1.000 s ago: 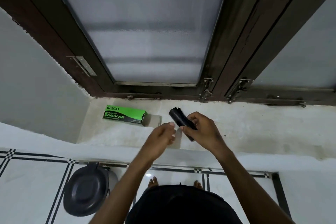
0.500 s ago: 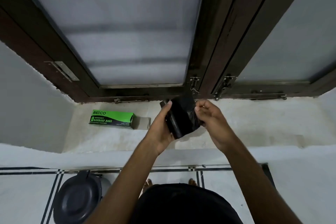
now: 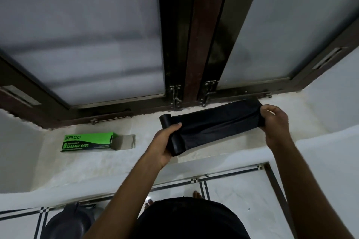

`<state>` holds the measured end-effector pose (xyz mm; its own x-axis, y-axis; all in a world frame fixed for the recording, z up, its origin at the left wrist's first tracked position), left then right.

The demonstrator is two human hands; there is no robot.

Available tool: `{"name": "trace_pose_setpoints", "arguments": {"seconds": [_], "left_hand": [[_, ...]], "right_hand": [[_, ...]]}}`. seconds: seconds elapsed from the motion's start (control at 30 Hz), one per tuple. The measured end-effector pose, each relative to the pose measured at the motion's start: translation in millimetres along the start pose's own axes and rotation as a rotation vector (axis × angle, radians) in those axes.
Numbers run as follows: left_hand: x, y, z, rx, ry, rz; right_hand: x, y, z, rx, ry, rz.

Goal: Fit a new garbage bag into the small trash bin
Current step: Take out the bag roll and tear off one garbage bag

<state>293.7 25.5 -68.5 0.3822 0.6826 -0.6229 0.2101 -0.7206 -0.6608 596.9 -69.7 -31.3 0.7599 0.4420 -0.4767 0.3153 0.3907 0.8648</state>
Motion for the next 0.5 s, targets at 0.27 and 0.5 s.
{"name": "trace_pose_setpoints", "arguments": {"seconds": [0.27, 0.5], "left_hand": [[9.7, 10.0, -18.5, 0.151, -0.034, -0.052], [8.5, 14.5, -50.3, 0.179, 0.031, -0.041]], "right_hand": [[34.1, 10.0, 54.0, -0.342, -0.495, 0.072], [-47.3, 11.2, -55.1, -0.540, -0.151, 0.689]]}}
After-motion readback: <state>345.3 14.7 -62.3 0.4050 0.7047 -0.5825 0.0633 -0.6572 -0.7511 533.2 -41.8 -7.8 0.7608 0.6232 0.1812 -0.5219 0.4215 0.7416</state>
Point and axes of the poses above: each hand's wrist, its own x-axis towards the middle knuckle, its own z-axis out of the back of the hand, y = z × x, the point moved 4 cm from there along x, towards the middle knuckle, and after that the axes turned 11 degrees about -z, right-handed, at the moved point
